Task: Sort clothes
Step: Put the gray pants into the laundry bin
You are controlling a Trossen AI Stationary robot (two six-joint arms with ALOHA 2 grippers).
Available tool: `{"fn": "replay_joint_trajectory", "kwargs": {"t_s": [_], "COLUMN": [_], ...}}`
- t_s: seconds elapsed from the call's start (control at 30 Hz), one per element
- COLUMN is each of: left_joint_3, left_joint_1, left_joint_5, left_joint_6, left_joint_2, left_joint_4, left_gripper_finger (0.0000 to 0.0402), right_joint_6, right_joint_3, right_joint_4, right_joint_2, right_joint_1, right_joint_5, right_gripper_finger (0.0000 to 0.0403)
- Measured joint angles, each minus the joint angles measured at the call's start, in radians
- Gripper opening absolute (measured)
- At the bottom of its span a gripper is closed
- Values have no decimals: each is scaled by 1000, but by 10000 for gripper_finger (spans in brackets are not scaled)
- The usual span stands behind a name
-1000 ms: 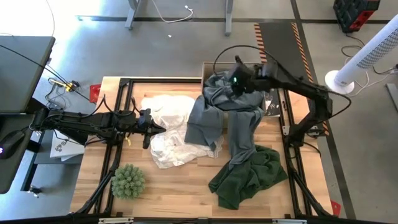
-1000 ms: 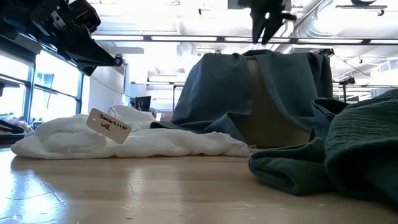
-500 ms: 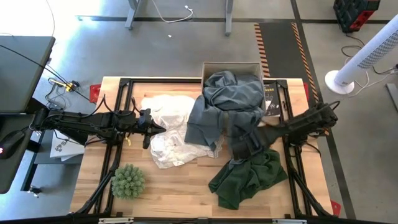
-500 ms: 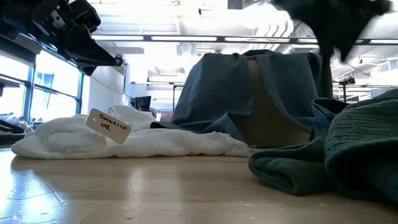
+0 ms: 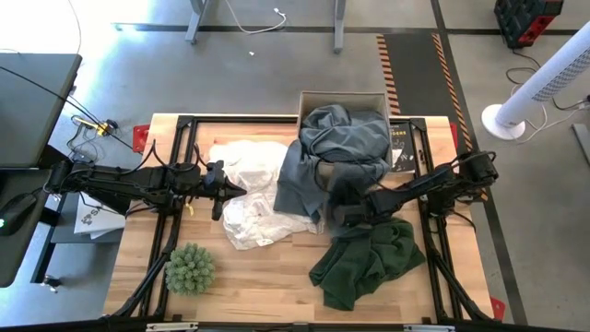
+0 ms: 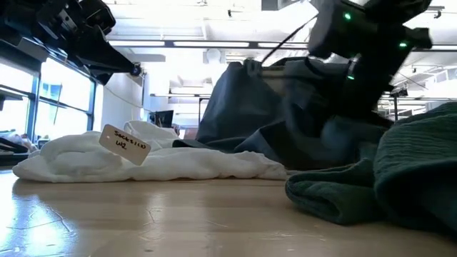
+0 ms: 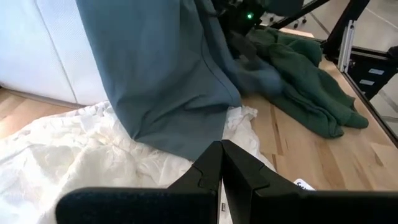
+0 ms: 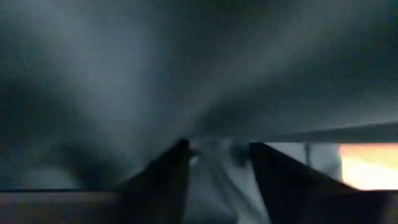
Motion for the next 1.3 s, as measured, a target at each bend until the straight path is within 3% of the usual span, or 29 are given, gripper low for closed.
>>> {"fn": "replay_joint_trajectory", "kwargs": {"t_s": [0.1,0.17,0.3,0.47,0.53,0.6,0.7,0.8,0.9,1.1,1.3], "left_joint_3": [0,0,0,0,0,0,0,0,0,0,0], "left_joint_1": [0,0,0,0,0,0,0,0,0,0,0], "left_joint_5": [0,0,0,0,0,0,0,0,0,0,0], "left_joint_6": [0,-1,-2,-2,-2,-1,-1,-1,-1,-1,-1], "left_joint_2": [0,0,0,0,0,0,0,0,0,0,0], "left_joint_4": [2,2,6,6,5,5,5,5,2,-5,-11], "left_gripper_finger": [7,7,7,7,7,7,7,7,7,7,7], "right_joint_6": [-138,-279,-555,-984,-1112,-1188,-1192,-1091,-987,-885,-919], "right_joint_3": [64,141,350,614,693,733,717,634,505,316,425], "right_joint_4": [33,23,-29,-28,-29,-22,-24,-31,-28,24,-95], "right_joint_2": [-14,-40,-96,-127,-126,-127,-125,-91,-21,134,119], "right_joint_1": [-22,-34,-53,-108,-163,-242,-382,-511,-590,-671,-721], "right_joint_5": [54,74,196,474,509,463,279,38,-124,-304,-408], "right_gripper_finger": [52,15,22,4,6,5,2,4,4,13,60]}}
